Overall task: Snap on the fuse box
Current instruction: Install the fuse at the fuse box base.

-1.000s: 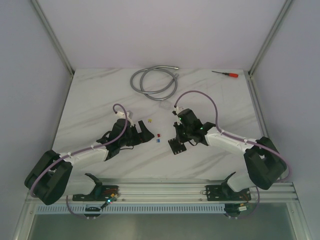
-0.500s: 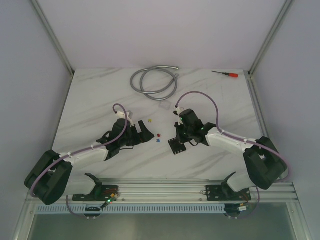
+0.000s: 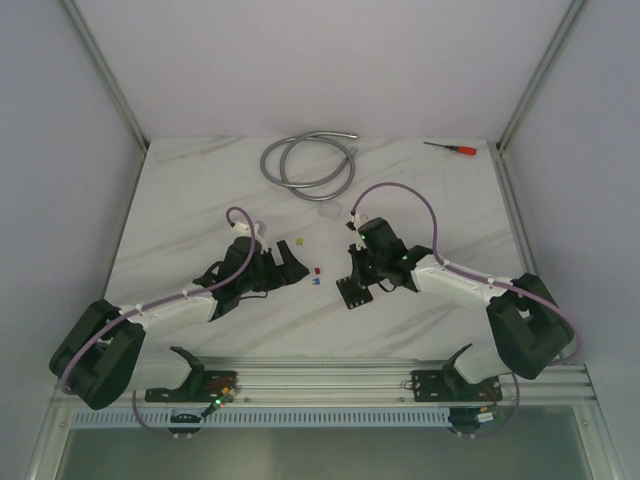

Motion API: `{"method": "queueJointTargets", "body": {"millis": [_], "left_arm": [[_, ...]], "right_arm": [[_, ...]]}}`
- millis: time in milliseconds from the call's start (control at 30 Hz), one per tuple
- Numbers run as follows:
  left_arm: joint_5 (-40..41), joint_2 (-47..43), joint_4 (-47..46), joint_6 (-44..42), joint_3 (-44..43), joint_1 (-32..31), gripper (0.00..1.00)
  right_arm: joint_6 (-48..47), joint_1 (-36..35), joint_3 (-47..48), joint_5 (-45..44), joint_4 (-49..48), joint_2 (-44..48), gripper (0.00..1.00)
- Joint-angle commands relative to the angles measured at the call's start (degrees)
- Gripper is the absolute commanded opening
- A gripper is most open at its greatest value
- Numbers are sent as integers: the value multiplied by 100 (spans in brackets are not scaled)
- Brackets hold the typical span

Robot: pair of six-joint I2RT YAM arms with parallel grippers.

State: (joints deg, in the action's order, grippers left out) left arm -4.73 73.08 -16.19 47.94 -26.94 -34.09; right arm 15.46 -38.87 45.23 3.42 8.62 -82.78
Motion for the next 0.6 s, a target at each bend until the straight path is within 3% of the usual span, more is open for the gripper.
{"method": "queueJointTargets", "body": {"millis": [0,567], "left_arm": [[-85,22,98,-22,-146,29,100],[-115,-4,93,-14,-136,34,100]], "right_arm": [[45,26,-107,36,-76,-48,2],[44,33,-288,-121,-157,-143,2]]}}
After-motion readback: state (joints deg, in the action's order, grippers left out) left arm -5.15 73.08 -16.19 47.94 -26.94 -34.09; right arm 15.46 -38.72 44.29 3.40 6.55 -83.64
